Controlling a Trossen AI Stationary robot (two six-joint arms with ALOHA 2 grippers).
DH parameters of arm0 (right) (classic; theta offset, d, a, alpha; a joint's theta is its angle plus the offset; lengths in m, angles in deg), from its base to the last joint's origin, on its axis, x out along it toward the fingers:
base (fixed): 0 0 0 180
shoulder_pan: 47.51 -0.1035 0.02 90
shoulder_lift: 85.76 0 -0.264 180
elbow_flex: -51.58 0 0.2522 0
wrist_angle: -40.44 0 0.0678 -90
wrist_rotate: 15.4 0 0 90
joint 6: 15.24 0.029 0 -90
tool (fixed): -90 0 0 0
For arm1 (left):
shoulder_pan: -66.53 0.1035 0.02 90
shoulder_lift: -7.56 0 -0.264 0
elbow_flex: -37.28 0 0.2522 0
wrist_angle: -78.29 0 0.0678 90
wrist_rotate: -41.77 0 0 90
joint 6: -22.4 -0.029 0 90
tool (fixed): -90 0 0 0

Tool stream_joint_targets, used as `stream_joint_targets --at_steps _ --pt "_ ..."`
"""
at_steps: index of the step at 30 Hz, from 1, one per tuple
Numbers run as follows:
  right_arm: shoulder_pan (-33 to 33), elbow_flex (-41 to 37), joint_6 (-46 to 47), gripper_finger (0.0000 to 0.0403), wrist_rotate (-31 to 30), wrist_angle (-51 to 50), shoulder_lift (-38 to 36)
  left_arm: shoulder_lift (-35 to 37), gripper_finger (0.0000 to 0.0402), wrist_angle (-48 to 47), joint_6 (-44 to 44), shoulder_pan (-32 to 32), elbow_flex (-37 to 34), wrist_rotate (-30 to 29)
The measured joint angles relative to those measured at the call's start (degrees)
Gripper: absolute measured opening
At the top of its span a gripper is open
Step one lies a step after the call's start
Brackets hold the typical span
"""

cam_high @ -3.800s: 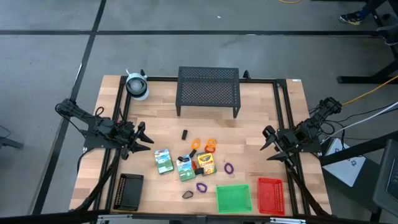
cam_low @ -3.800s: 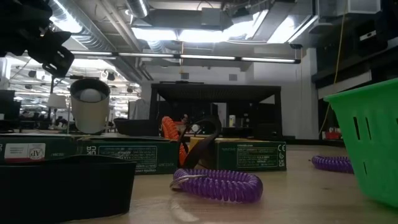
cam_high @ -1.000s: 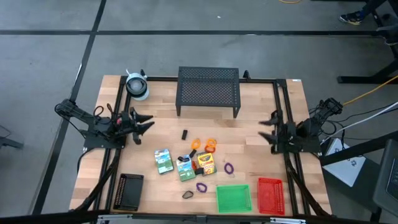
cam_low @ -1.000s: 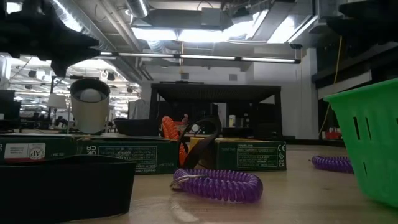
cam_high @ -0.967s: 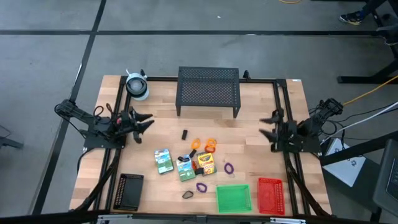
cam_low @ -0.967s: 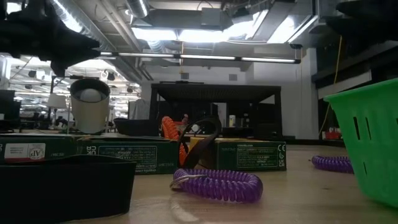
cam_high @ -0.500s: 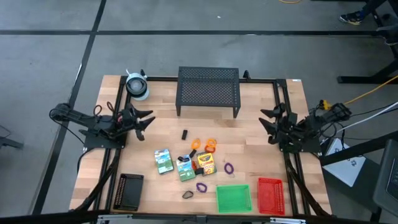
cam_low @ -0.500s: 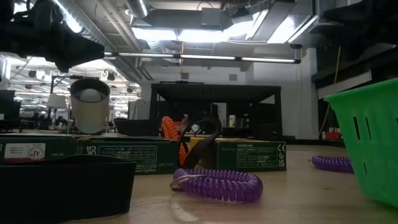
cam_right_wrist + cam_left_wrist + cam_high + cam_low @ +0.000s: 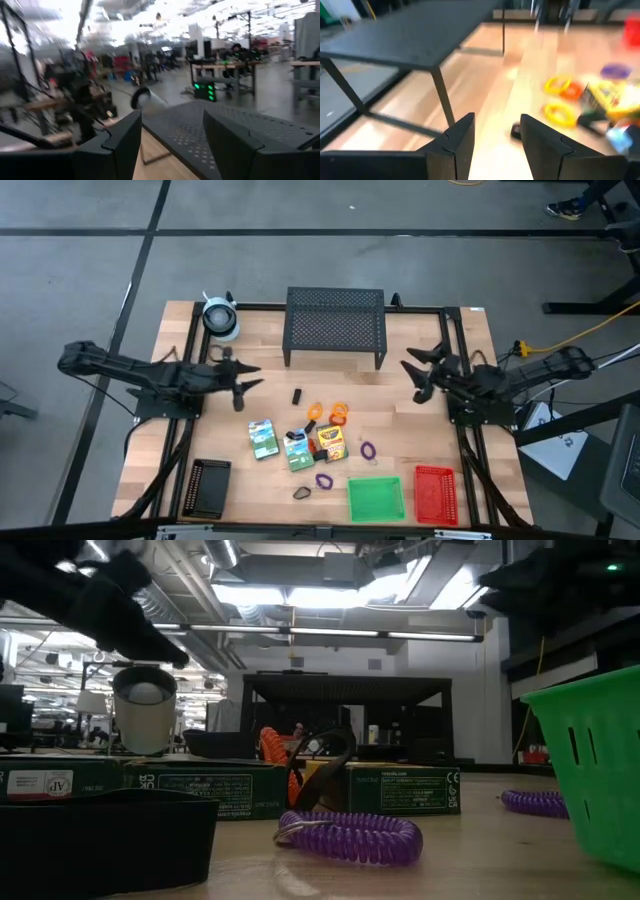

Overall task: Pick & Place Office Desk Supplies
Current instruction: Put the black rubber band into the black bin

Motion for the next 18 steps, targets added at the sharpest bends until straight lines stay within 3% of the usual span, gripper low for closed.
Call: stream_joint_targets --at_steps 8,12,18 --pt "3.8 8.6 -2.1 0.0215 -0.6 0.1 13.9 -25.4 0.0155 0.2 -3.3 -0.7 13.1 7.3" --pt "4.3 10.9 -4.1 0.0215 -1.4 0.0 16.1 -36.1 0.0155 -2.7 -6.5 -3.3 21.2 10.1" --pt "4.3 11.0 -4.9 0.0215 -1.5 -1.5 16.2 -46.7 0.0155 -12.9 -9.0 -8.2 33.5 8.9"
